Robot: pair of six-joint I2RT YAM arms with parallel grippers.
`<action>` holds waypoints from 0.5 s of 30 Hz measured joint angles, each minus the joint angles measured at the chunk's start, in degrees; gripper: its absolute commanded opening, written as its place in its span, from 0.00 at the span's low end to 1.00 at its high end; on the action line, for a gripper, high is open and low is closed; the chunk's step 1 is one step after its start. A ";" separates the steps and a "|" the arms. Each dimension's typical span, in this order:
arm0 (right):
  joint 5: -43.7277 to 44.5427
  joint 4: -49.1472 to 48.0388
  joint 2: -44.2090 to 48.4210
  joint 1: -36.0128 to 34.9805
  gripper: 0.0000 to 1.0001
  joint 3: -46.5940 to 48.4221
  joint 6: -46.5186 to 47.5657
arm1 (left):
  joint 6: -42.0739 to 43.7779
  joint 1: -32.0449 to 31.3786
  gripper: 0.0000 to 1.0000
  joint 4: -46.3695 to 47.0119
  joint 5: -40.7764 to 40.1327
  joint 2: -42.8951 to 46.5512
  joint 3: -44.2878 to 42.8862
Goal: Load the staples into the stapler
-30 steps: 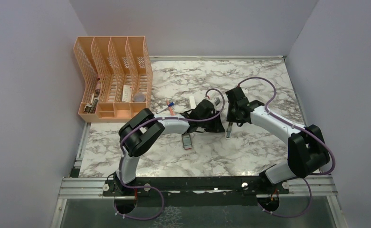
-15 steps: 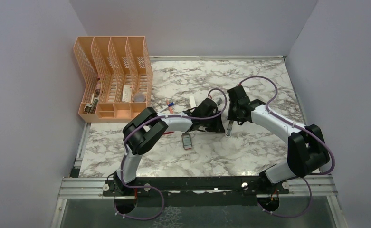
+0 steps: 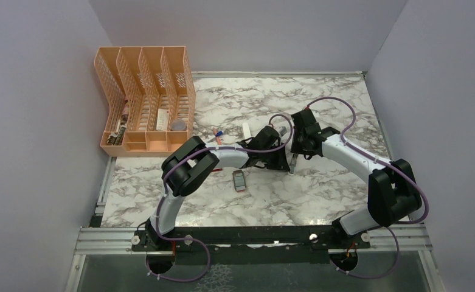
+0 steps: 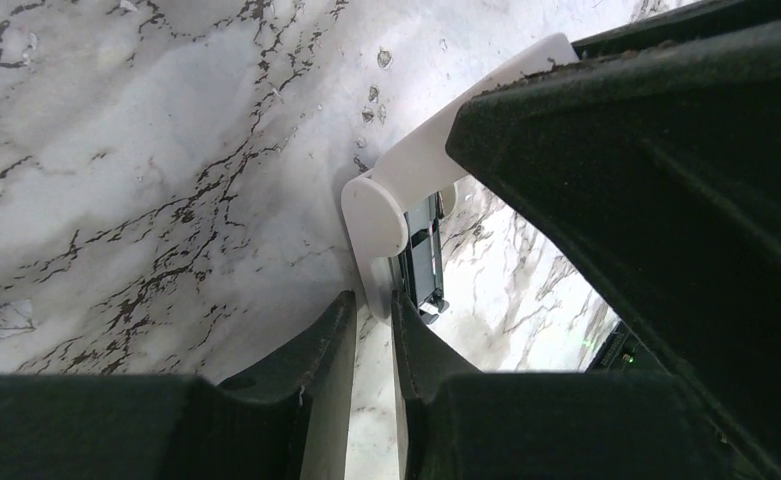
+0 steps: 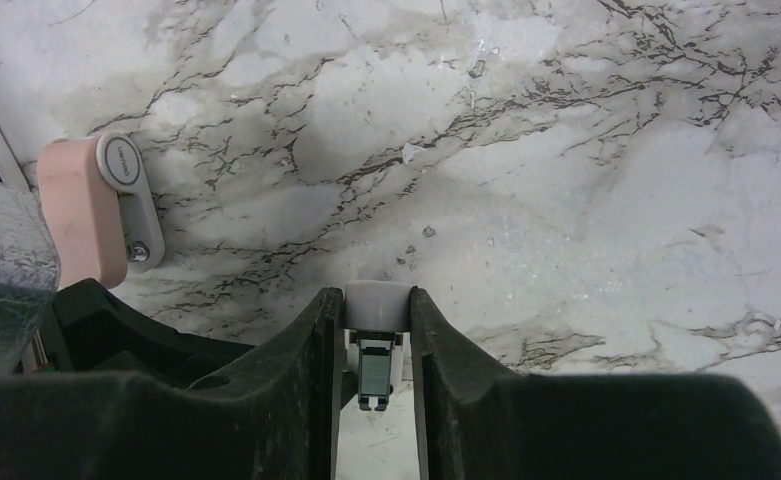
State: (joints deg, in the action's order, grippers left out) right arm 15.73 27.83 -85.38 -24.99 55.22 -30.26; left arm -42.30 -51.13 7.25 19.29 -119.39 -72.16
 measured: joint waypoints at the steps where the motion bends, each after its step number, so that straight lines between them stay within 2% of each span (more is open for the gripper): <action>1: -0.13 0.00 0.00 0.00 0.31 0.00 0.00 | -0.02 0.00 0.19 -0.02 0.07 -0.13 -0.20; 7: -1.42 0.02 0.04 0.22 0.24 0.00 0.00 | -1.03 0.00 0.11 0.09 -0.07 -0.44 -0.37; 15: -5.09 -0.66 2.91 0.59 0.23 -2.38 0.04 | -3.08 0.07 0.10 0.26 -0.46 -0.57 -0.37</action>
State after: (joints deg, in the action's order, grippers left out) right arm 10.63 27.18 -82.48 -24.40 52.84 -30.22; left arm -45.39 -51.07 7.51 18.83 -119.96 -72.53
